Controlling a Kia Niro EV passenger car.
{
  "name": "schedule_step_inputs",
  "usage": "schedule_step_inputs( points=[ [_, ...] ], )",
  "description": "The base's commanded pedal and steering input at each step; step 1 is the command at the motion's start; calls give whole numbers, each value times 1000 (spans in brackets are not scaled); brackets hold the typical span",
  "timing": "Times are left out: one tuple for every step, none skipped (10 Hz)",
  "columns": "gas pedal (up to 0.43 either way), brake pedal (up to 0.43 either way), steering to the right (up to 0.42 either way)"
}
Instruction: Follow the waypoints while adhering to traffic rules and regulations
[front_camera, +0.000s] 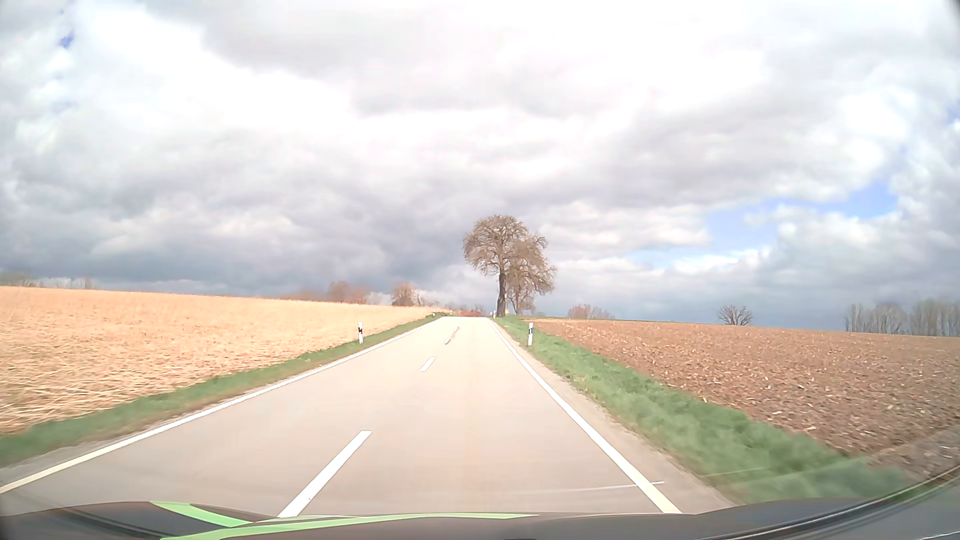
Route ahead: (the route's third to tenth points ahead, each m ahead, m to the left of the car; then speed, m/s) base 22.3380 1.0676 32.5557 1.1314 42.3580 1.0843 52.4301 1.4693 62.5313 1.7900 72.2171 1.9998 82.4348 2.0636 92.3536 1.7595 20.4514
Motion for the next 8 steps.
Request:
schedule_step_inputs(
  points=[
    [209,0,0],
    [220,0,0],
    [220,0,0],
    [228,0,0],
    [228,0,-1],
    [228,0,0],
    [228,0,0],
    [228,0,-1]
  ],
)
